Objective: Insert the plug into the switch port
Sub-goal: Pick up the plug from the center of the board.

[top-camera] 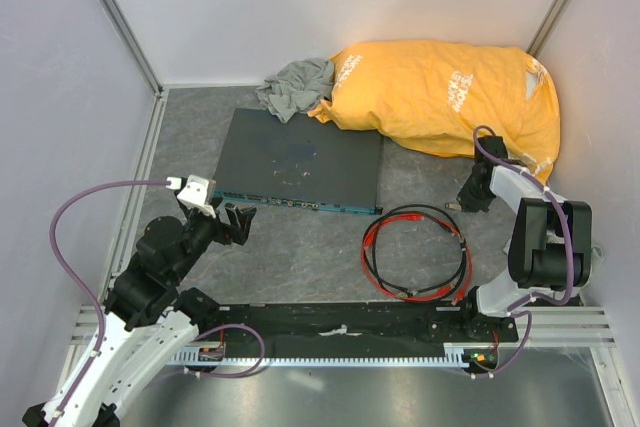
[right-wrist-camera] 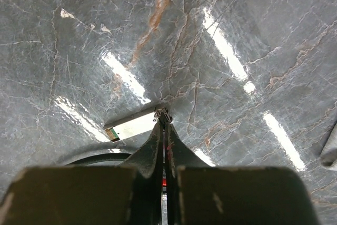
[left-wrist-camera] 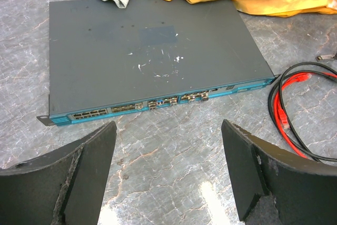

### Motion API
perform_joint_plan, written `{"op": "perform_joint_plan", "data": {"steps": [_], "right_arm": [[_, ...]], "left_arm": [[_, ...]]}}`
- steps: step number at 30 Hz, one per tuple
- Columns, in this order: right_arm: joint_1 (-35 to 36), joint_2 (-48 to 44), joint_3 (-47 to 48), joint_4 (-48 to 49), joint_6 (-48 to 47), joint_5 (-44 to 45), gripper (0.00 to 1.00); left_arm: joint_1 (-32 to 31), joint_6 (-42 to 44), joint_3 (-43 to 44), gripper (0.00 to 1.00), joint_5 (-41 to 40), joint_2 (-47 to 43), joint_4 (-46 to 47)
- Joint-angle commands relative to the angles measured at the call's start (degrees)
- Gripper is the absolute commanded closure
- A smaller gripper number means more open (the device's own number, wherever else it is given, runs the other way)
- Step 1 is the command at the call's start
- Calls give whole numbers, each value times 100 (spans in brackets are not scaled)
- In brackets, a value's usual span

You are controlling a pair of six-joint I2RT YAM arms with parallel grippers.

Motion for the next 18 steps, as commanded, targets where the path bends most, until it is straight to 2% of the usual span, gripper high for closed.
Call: {"op": "perform_joint_plan", "data": {"steps": [1,4,6,7,10,18], "right_arm": [[-7,-81,215,-119,-101,-30,95],[-7,-133,364,-242,-442,251,83],[-7,-107,531,-330,-645,313,79],[-7,-90,593,-356,-777,296,73],[-7,51,857,-505,-1252,226,66],[-42,569,1489,-1094,-1973,-152,65]], "left_arm": [[-9,252,-7,13,73,-2,185],[-9,260,-7,13,82,7,185],[-9,260,2,13,100,16,185],[-9,260,2,13,100,16,185],[-9,269,2,13,109,-1,194],[-18,269,-25,13,153,-124,203]]}}
